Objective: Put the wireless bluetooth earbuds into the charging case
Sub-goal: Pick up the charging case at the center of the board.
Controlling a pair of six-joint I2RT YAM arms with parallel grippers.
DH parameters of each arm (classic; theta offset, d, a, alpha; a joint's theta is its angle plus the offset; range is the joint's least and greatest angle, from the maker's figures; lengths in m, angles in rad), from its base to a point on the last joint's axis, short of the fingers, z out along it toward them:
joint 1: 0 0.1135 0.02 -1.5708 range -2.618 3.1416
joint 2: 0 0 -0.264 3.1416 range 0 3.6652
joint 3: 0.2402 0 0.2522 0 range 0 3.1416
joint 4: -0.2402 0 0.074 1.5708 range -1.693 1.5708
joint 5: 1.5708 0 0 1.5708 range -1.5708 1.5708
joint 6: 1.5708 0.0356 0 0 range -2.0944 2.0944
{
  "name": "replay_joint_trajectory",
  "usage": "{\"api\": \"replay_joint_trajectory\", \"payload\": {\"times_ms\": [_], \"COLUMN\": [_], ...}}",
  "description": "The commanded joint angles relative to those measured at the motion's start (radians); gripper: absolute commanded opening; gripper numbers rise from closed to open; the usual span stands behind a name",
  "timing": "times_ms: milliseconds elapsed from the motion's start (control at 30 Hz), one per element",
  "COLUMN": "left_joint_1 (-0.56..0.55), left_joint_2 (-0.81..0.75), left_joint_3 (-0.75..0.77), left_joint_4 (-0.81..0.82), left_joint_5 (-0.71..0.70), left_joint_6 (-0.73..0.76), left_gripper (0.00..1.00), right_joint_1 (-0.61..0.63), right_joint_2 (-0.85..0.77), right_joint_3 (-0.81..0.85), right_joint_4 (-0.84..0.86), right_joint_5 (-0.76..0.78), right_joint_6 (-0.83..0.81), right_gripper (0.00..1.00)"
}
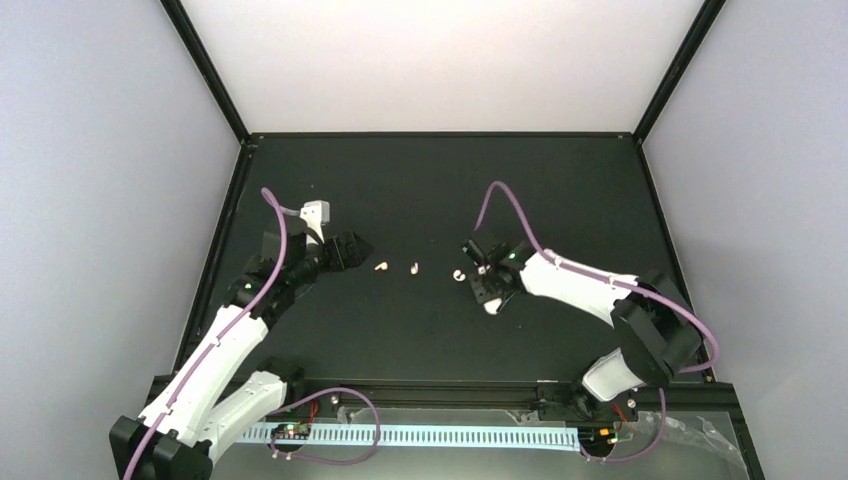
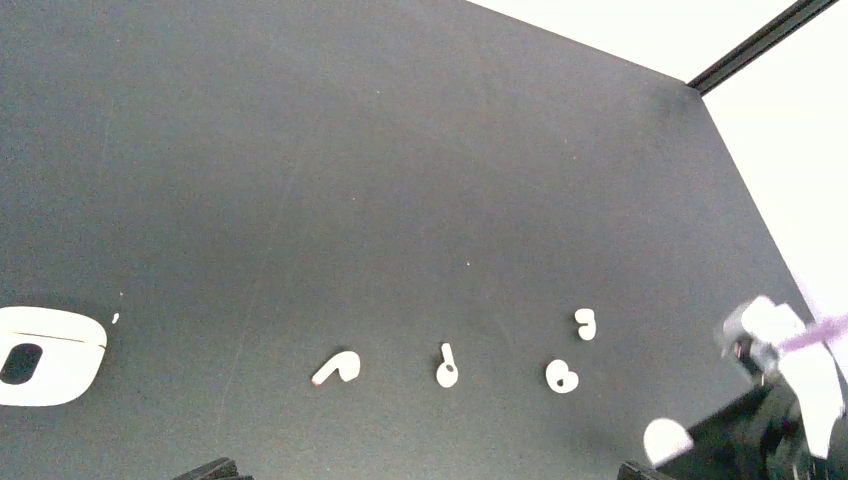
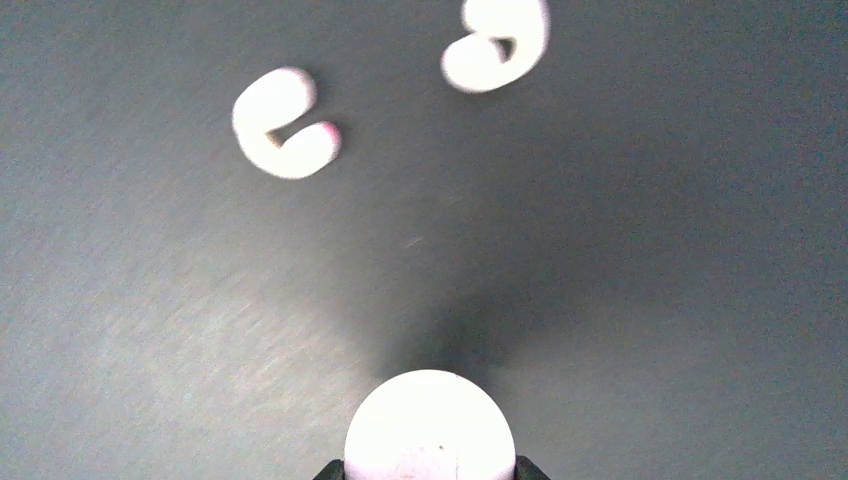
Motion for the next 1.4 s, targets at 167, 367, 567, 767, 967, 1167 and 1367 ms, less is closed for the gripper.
{"api": "replay_joint_trajectory", "payload": {"times_ms": [167,367,567,767,967,1167,1367], "left_joint_1": [-0.004,-0.005,-0.004,-0.005,-0.004,-0.004,-0.005], "left_joint_2": [-0.099,-0.177,-0.23,-0.246,-0.235,-0.221,-0.202], "left_joint_3": [-0.001,-0.021,-0.065,-0.075,-0.076,-0.079,-0.077], "left_joint_4": [-0.043,-0.08,-0.087,-0.088,-0.084,-0.073,-0.067], "left_joint_5": [-0.016,-0.072,-0.099,-0.112,-0.105,-0.1,-0.094], "left_joint_6": [-0.026,-0.033,-0.04,-0.037,-0.042,-0.042,-0.042], "left_gripper": [0.99,0.99,0.99,0.99,0.99,0.99,0.99], "right_joint_1": [0.238,0.308,0.334,0.337,0.337,0.336,0.336], "right_joint_2": [0.016,0.089,0.132,0.138,0.1,0.054,0.033], "right_joint_3": [0.003,0.041,0.022,0.008,-0.026,-0.076,-0.114], "right_joint_4": [0.042,0.057,0.082,0.089,0.076,0.073,0.081], "right_joint_5": [0.073,0.082,0.065,0.034,0.022,-0.006,-0.01], "right_joint_6": [-0.046,-0.075,-0.074,-0.066,-0.032,0.006,0.011], "right_gripper": [0.33,0.34,0.37,0.46,0.59,0.57,0.53]}}
